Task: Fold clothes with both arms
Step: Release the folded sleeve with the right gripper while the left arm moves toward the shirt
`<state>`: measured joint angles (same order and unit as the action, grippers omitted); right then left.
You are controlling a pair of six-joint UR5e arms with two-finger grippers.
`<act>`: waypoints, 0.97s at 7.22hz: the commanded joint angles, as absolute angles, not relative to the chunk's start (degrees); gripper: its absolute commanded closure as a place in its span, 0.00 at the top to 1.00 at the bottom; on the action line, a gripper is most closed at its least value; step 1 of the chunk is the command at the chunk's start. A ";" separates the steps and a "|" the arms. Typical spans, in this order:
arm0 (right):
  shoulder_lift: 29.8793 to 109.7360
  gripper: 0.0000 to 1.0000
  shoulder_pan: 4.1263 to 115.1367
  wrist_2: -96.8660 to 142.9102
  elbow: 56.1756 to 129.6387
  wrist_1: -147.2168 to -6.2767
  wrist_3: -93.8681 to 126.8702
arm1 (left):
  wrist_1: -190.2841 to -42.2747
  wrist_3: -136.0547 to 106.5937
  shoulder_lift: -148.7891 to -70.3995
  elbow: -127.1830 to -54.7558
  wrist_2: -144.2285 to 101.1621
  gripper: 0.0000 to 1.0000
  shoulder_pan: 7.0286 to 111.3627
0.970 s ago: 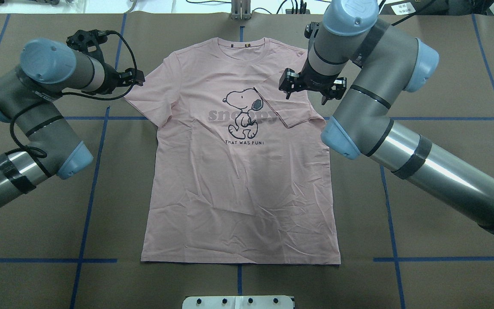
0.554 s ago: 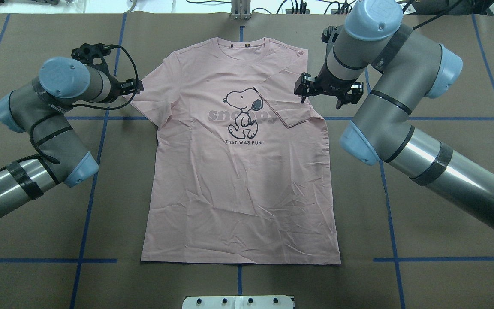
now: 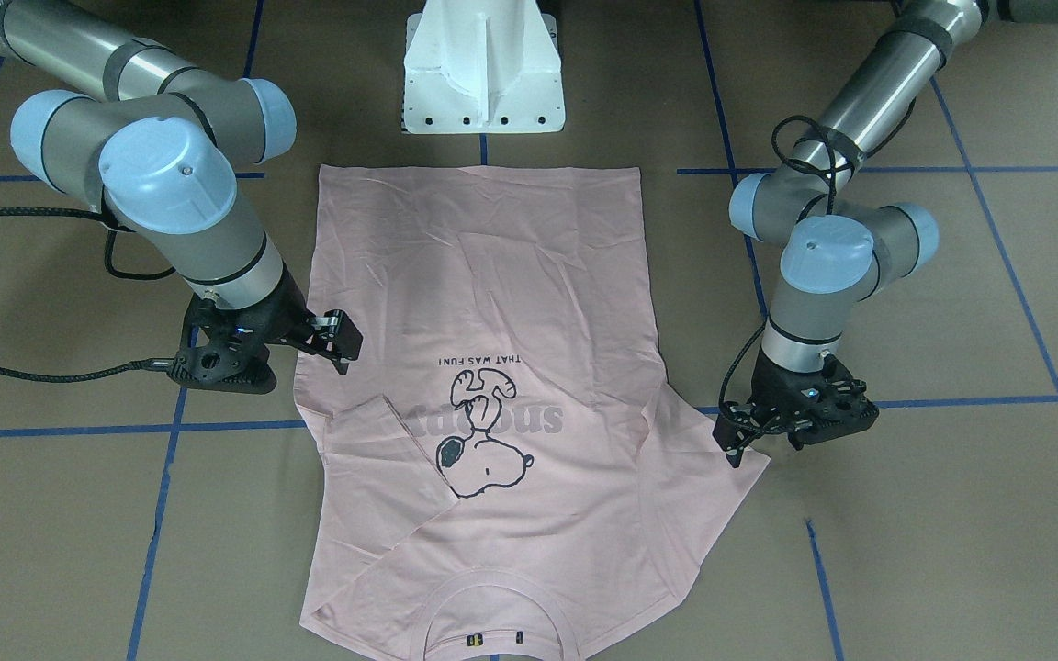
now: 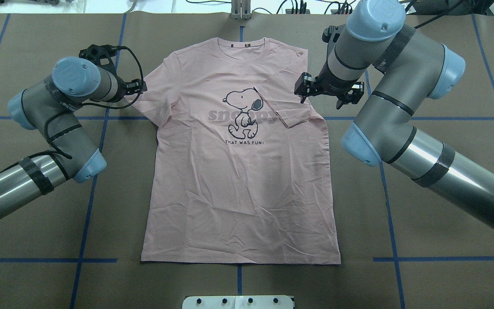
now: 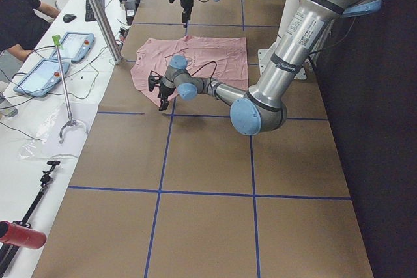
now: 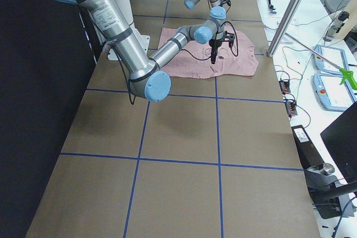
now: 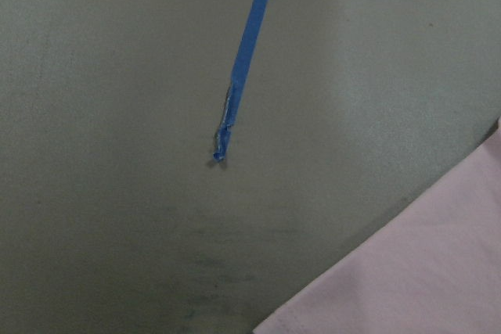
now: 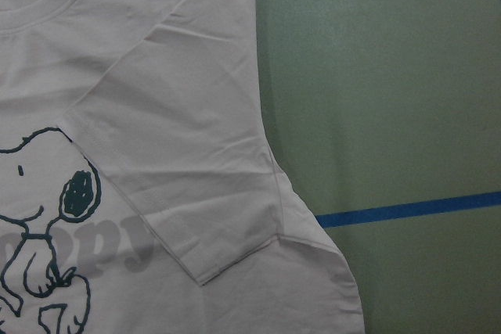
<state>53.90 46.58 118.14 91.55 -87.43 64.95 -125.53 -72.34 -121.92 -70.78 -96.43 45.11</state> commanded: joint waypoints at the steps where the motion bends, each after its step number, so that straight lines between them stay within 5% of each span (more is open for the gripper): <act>1: 54.05 1.00 46.58 118.21 91.58 -87.36 64.95 | -125.77 -72.16 -122.25 -70.31 -96.42 0.44 45.09; 3: 54.14 1.00 46.58 118.30 91.58 -87.36 64.95 | -125.77 -71.72 -122.25 -70.57 -96.50 0.00 45.09; 7: 55.19 1.00 46.58 118.21 91.58 -87.19 64.86 | -120.10 -70.05 -123.39 -77.66 -98.34 0.00 45.26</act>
